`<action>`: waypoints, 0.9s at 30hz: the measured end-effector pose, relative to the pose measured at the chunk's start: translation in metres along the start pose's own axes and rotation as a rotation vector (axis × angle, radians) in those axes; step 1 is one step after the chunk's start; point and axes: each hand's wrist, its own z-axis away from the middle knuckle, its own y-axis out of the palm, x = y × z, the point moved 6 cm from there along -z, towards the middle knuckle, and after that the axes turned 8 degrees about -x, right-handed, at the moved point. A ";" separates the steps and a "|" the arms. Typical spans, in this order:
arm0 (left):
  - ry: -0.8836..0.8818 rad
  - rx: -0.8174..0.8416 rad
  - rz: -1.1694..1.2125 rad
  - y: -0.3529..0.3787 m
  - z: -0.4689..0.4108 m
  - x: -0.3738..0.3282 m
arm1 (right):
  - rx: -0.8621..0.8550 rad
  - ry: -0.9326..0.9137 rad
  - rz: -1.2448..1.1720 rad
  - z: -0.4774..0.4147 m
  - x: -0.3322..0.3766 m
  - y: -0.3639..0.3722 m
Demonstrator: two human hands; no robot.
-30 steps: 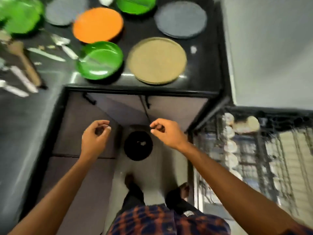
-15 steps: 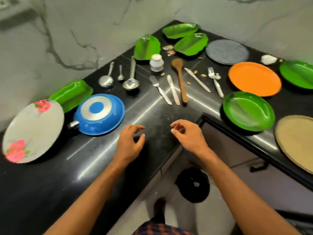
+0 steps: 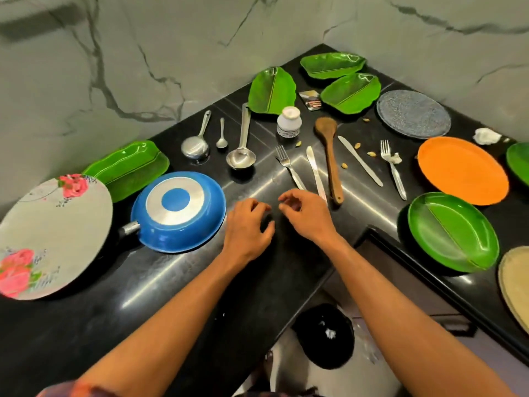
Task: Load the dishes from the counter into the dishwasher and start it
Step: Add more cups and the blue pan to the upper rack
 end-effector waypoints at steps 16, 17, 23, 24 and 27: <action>-0.070 -0.011 -0.156 0.039 -0.066 0.002 | -0.178 0.012 0.289 -0.218 -0.010 -0.004; -0.073 -0.010 -0.158 0.039 -0.066 0.002 | -0.170 0.021 0.304 -0.220 -0.012 -0.001; -0.082 0.010 -0.178 0.040 -0.067 0.004 | -0.228 0.038 0.314 -0.228 -0.017 0.004; -0.083 0.010 -0.180 0.040 -0.067 0.004 | -0.236 0.040 0.308 -0.230 -0.017 0.004; -0.081 0.016 -0.182 0.041 -0.067 0.004 | -0.233 0.062 0.288 -0.235 -0.017 0.004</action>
